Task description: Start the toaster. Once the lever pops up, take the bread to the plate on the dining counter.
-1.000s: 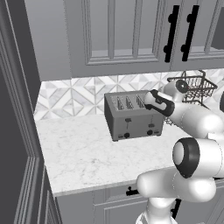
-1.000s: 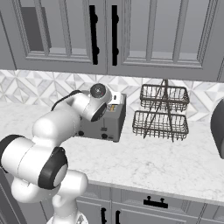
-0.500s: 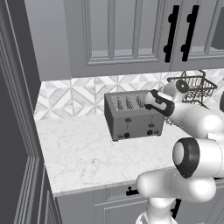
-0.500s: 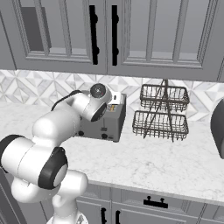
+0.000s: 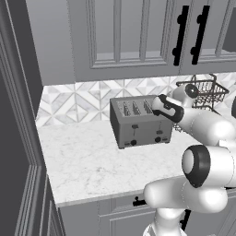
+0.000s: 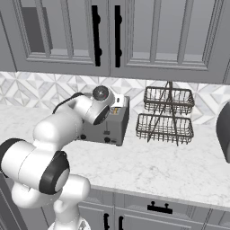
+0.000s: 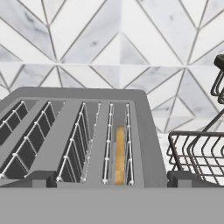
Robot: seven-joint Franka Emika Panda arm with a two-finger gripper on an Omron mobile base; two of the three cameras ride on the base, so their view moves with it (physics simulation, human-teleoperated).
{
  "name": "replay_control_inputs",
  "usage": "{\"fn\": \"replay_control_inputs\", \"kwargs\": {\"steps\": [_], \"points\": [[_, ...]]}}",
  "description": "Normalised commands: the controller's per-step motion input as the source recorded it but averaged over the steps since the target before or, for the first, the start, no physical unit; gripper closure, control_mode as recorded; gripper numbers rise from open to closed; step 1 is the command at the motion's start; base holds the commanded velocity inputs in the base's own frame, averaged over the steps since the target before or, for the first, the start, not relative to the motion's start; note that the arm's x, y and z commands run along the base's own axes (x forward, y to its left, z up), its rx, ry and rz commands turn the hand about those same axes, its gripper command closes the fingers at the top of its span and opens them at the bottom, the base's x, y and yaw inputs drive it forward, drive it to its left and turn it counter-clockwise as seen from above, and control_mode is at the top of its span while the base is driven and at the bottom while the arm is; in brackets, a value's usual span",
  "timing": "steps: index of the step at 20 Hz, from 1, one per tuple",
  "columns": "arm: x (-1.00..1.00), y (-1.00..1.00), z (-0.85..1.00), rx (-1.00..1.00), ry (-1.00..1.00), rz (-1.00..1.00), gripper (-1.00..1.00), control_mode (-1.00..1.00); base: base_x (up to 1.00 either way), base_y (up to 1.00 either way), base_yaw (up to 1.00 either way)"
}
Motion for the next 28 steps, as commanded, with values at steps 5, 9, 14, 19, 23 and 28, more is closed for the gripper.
{"fn": "replay_control_inputs", "kwargs": {"steps": [5,9,14,19,23,28], "points": [[0.0,0.0,0.0,0.0,0.0,0.0,-1.0,-1.0,0.0,0.0,0.0],[0.0,0.0,0.0,0.0,0.0,0.0,-1.0,-1.0,0.0,0.0,0.0],[0.0,0.0,0.0,0.0,0.0,0.0,-1.0,-1.0,0.0,0.0,0.0],[0.0,0.0,0.0,0.0,0.0,0.0,-1.0,-1.0,0.0,0.0,0.0],[0.0,0.0,0.0,0.0,0.0,0.0,-1.0,-1.0,0.0,0.0,0.0],[0.0,0.0,0.0,0.0,0.0,0.0,-1.0,-1.0,0.0,0.0,0.0]]}}
